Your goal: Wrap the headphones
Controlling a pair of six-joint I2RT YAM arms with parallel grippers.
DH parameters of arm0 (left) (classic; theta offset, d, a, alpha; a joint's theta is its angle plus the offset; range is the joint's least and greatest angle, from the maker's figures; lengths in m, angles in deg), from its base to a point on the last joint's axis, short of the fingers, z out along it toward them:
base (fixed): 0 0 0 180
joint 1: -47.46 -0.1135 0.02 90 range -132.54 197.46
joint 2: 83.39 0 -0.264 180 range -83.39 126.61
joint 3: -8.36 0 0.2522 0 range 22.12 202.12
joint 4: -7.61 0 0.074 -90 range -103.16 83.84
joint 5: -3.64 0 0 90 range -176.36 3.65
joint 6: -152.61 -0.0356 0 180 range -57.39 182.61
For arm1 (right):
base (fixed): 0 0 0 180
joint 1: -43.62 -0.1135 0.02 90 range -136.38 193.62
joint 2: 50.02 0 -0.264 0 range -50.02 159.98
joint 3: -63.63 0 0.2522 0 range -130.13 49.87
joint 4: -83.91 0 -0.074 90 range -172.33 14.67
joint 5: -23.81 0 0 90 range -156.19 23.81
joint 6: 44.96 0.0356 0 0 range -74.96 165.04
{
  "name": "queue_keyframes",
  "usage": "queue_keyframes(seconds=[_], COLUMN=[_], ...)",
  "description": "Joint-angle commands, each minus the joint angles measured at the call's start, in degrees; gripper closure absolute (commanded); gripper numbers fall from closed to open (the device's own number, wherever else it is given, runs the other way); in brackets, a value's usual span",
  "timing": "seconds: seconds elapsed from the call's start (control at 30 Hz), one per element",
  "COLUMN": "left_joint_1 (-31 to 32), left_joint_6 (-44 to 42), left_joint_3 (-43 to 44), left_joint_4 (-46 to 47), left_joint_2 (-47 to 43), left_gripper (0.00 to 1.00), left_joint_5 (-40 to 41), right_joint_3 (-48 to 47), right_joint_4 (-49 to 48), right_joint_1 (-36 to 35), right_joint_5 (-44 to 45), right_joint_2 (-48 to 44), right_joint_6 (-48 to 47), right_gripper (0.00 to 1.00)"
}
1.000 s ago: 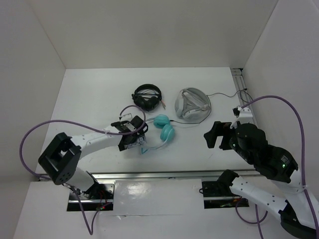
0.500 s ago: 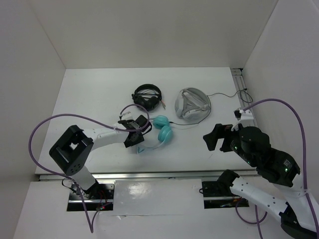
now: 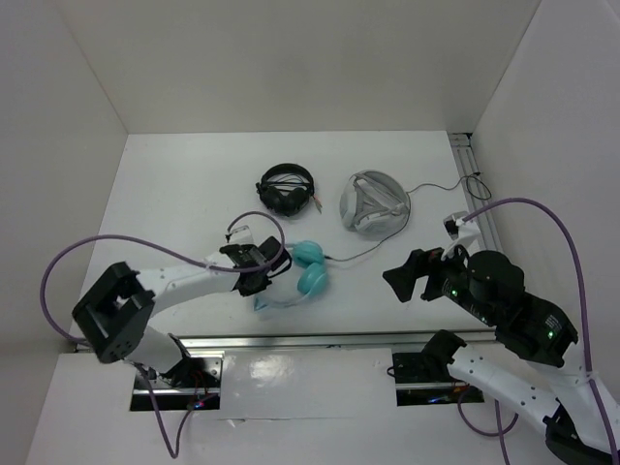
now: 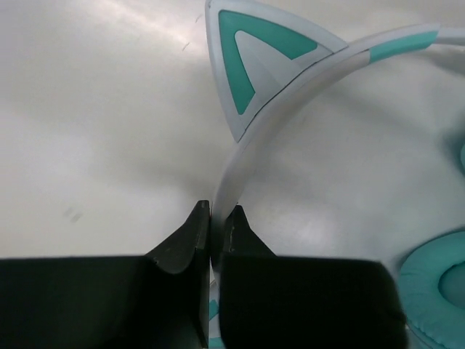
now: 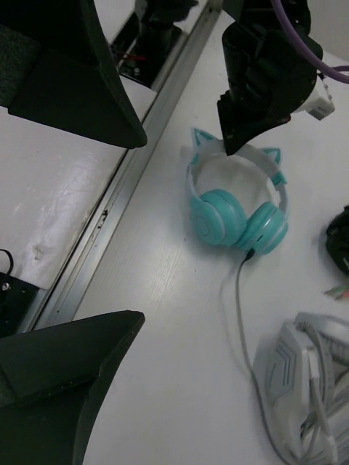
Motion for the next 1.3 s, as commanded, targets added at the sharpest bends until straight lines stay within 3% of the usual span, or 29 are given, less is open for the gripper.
queue_keyframes(seconds=[0.0,0.17,0.3,0.4,0.53,0.67,0.77,0.93,1.13,1.27], left_joint_1=[5.9,11.0,11.8,11.8,11.1,9.9,9.3,6.6,3.1,1.1], left_joint_6=[3.4,3.1,-7.0,-12.6,-21.1,-25.8,-27.4,-30.6,-32.2,-31.7], left_joint_3=[2.4,10.4,19.7,26.1,39.2,46.4,50.5,53.9,51.4,50.1], left_joint_4=[-22.3,-39.8,-42.2,-45.8,-47.7,-47.7,-47.7,-47.7,-47.7,-47.7], left_joint_2=[-10.1,-23.3,-35.1,-37.9,-37.4,-34.2,-32.7,-31.0,-29.8,-29.2], left_gripper=[1.00,1.00,1.00,1.00,1.00,1.00,1.00,1.00,1.00,1.00], left_joint_5=[6.3,10.8,8.9,7.8,5.9,2.5,1.9,1.4,1.3,3.2], right_joint_3=[2.3,4.3,6.8,9.2,12.5,13.8,16.0,21.0,20.3,18.7], right_joint_4=[-9.6,-19.0,-27.2,-36.0,-47.4,-51.1,-55.3,-62.9,-61.7,-59.5], right_joint_1=[-0.4,-0.4,-0.4,0.3,0.9,0.9,0.9,0.9,0.9,0.9], right_joint_5=[-8.5,-16.9,-24.8,-32.3,-32.0,-30.7,-34.6,-38.3,-20.8,-27.6], right_joint_2=[-3.0,-4.6,-3.6,-2.3,-1.0,7.3,11.3,12.0,2.3,-1.5], right_joint_6=[-4.3,-5.6,-9.4,-12.5,-14.1,-17.3,-16.7,-12.8,-10.1,-12.0], right_gripper=[0.00,0.00,0.00,0.00,0.00,0.00,0.04,0.05,0.05,0.03])
